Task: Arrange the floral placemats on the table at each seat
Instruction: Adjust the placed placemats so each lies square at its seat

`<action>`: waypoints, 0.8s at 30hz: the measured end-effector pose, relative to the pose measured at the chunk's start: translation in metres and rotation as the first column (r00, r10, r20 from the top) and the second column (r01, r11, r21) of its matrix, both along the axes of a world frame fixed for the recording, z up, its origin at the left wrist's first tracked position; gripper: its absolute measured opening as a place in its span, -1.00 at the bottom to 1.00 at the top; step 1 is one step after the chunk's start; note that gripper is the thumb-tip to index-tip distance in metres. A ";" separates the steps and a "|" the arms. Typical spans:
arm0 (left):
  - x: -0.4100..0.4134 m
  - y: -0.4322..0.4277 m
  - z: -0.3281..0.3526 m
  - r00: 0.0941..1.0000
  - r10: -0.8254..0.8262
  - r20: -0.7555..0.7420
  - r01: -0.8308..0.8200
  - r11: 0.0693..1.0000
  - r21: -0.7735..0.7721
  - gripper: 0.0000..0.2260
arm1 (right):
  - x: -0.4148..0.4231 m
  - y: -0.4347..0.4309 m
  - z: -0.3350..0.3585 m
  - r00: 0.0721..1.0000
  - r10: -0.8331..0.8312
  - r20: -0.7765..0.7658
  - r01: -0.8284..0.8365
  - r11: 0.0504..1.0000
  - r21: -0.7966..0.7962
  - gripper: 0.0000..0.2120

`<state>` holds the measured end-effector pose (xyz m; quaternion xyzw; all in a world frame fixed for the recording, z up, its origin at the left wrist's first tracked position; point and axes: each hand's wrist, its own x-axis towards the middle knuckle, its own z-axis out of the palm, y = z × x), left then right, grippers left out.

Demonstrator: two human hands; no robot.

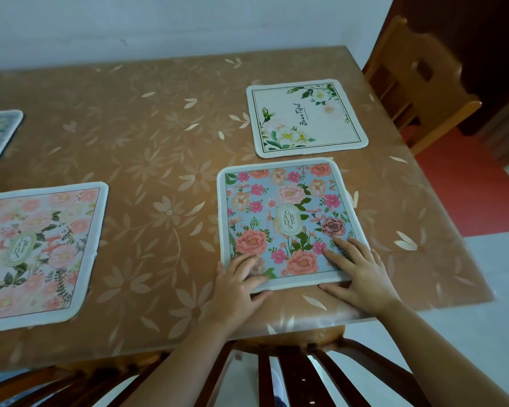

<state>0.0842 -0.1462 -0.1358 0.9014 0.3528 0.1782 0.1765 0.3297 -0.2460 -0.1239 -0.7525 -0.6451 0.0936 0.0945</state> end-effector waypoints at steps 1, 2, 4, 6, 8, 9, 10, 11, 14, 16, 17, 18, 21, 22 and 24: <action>0.000 -0.001 0.000 1.000 -0.014 0.018 0.014 1.000 0.008 -0.78 | 0.000 0.000 -0.001 1.000 0.005 -0.009 -0.005 1.000 0.008 -0.37; 0.000 -0.002 -0.001 0.999 -0.025 0.027 0.025 1.000 0.017 -0.81 | 0.000 -0.001 -0.002 1.000 0.009 -0.018 -0.009 1.000 0.016 -0.39; -0.001 -0.002 -0.002 0.999 -0.040 0.035 0.039 0.999 0.033 -0.85 | 0.000 -0.002 -0.003 0.999 0.010 -0.037 -0.009 1.000 0.028 -0.42; -0.001 -0.002 -0.003 0.998 -0.055 0.036 0.053 0.997 0.054 -0.89 | 0.000 -0.002 -0.004 0.999 0.007 -0.050 -0.004 0.999 0.049 -0.44; 0.001 -0.002 -0.003 0.998 -0.066 0.008 0.065 0.993 0.103 -0.87 | 0.000 -0.002 -0.004 0.998 0.015 -0.064 -0.009 0.997 0.083 -0.47; 0.002 -0.002 -0.004 0.997 -0.073 -0.012 0.074 0.989 0.125 -0.85 | 0.000 -0.002 -0.003 0.997 0.033 -0.070 -0.026 0.994 0.106 -0.49; 0.002 -0.003 -0.004 0.996 -0.080 -0.031 0.083 0.987 0.137 -0.84 | -0.001 -0.002 -0.003 0.995 0.064 -0.073 -0.054 0.989 0.135 -0.52; 0.002 -0.004 -0.005 0.995 -0.086 -0.050 0.092 0.986 0.137 -0.82 | -0.002 -0.003 -0.003 0.992 0.100 -0.073 -0.087 0.983 0.163 -0.55; -0.001 -0.004 -0.006 0.993 -0.091 -0.074 0.098 0.991 0.093 -0.72 | -0.003 -0.002 -0.002 0.984 0.151 -0.090 -0.129 0.967 0.218 -0.62; -0.003 -0.002 -0.003 0.997 -0.060 -0.039 0.061 0.998 0.013 -0.68 | 0.000 -0.001 0.000 0.979 0.152 -0.136 -0.118 0.966 0.229 -0.64; -0.004 -0.001 0.000 0.999 -0.036 -0.021 0.035 0.999 -0.041 -0.69 | 0.002 0.000 0.001 0.976 0.153 -0.155 -0.116 0.967 0.228 -0.64; -0.003 -0.001 0.004 1.000 -0.012 -0.007 0.011 0.995 -0.100 -0.73 | 0.004 0.000 0.003 0.973 0.158 -0.168 -0.119 0.967 0.224 -0.65; -0.004 0.000 0.009 0.999 0.034 0.023 -0.027 0.971 -0.236 -0.86 | 0.007 0.001 0.005 0.963 0.146 -0.226 -0.102 0.975 0.196 -0.71; -0.004 0.000 0.010 0.998 0.052 0.032 -0.042 0.966 -0.255 -0.88 | 0.007 0.001 0.006 0.962 0.127 -0.243 -0.083 0.980 0.183 -0.74; -0.004 -0.001 0.011 0.995 0.083 0.056 -0.065 0.961 -0.269 -0.88 | 0.006 0.000 0.006 0.961 0.095 -0.258 -0.054 0.985 0.162 -0.77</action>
